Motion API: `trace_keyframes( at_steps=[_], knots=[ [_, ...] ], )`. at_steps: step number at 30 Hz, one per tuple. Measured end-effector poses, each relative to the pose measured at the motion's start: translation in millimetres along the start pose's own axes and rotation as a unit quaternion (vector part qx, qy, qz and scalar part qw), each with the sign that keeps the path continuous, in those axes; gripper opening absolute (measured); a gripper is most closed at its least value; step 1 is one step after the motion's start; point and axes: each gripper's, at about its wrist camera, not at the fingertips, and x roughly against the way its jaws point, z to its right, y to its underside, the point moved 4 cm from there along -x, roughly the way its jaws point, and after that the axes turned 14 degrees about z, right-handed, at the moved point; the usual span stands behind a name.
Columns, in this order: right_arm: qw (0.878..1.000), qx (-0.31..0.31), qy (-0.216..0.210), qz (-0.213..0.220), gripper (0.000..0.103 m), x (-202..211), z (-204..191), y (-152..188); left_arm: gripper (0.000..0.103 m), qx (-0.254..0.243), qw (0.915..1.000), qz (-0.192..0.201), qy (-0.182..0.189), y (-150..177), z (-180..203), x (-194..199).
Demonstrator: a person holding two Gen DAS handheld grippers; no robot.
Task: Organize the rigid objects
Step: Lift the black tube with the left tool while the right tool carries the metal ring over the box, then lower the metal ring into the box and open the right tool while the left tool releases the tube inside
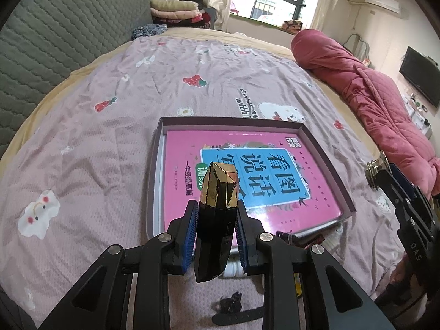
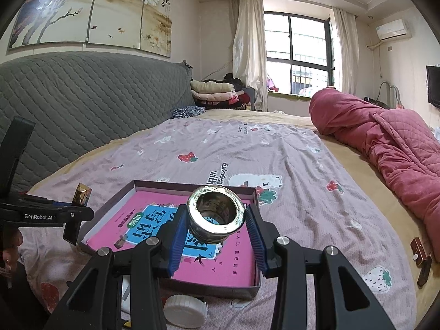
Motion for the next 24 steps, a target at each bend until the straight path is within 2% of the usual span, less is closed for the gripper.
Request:
trace_keyframes(
  at_steps=[24],
  knots=[
    [1.0,0.003,0.01,-0.018,0.043,-23.1,10.9,6.5,0.026,0.003,0.9997,-0.02,-0.015,6.2,-1.7,-37.7]
  ],
)
